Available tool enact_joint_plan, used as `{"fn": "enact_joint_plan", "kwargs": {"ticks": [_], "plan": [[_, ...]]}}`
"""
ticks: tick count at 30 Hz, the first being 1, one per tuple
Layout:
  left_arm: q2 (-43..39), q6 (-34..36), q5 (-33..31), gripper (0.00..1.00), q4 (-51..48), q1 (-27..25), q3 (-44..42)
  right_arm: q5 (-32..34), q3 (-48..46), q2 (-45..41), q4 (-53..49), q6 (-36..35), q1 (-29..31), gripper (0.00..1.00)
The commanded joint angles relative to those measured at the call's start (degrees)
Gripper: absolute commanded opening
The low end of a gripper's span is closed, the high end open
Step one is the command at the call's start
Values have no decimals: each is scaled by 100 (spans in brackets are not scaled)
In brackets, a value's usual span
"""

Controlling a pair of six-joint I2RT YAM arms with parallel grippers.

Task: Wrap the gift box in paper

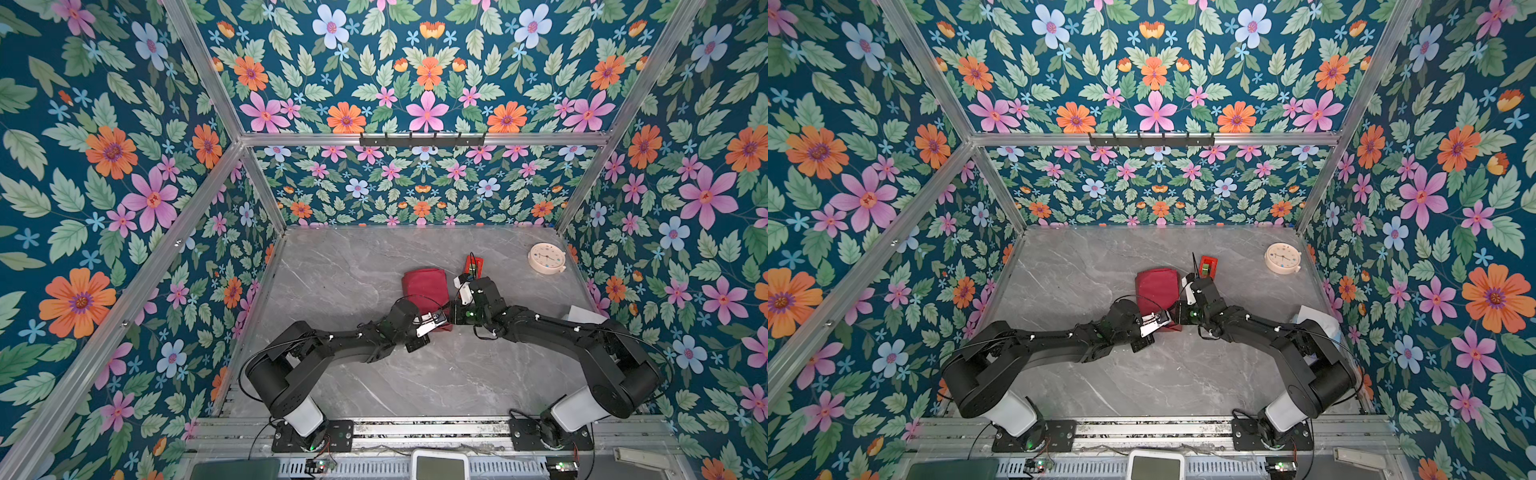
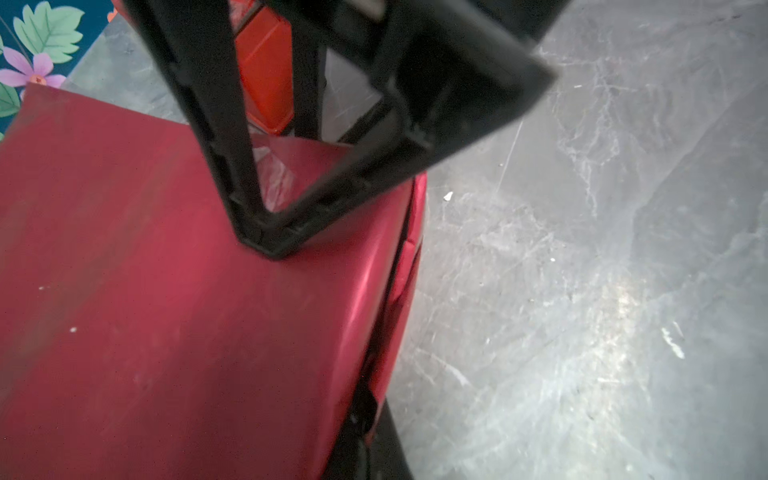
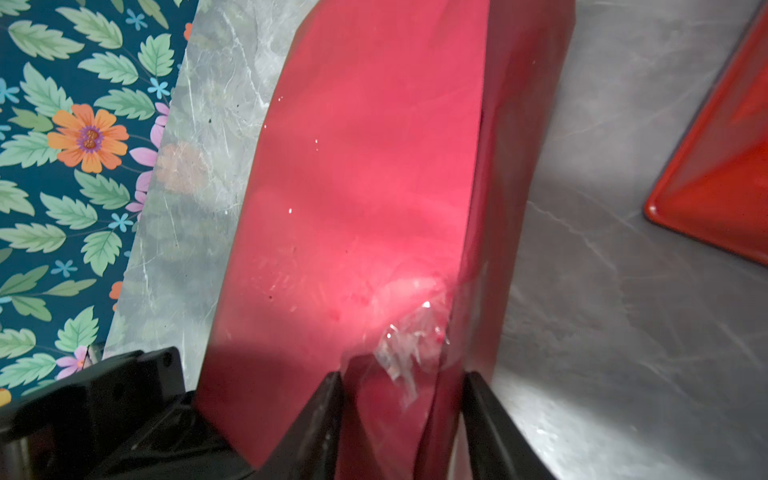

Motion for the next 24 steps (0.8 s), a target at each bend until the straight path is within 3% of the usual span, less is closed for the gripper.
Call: {"fn": "enact_joint_plan", "kwargs": {"ticks": [1, 11, 15, 20, 24], "plan": [[-78, -328, -146, 0, 435, -3, -76, -448, 27, 21, -445, -266, 15, 47], [-141, -360, -148, 0, 387, -1, -131, -138, 242, -515, -1159, -657, 16, 61], [-124, -351, -122, 0, 369, -2, -130, 15, 3, -859, -1270, -785, 15, 75], [-79, -351, -78, 0, 330, -7, -103, 83, -779, -1204, -683, -964, 102, 84], [-66, -332, -42, 0, 332, -8, -130, 314, -1269, -1110, 163, -1271, 417, 86]]}}
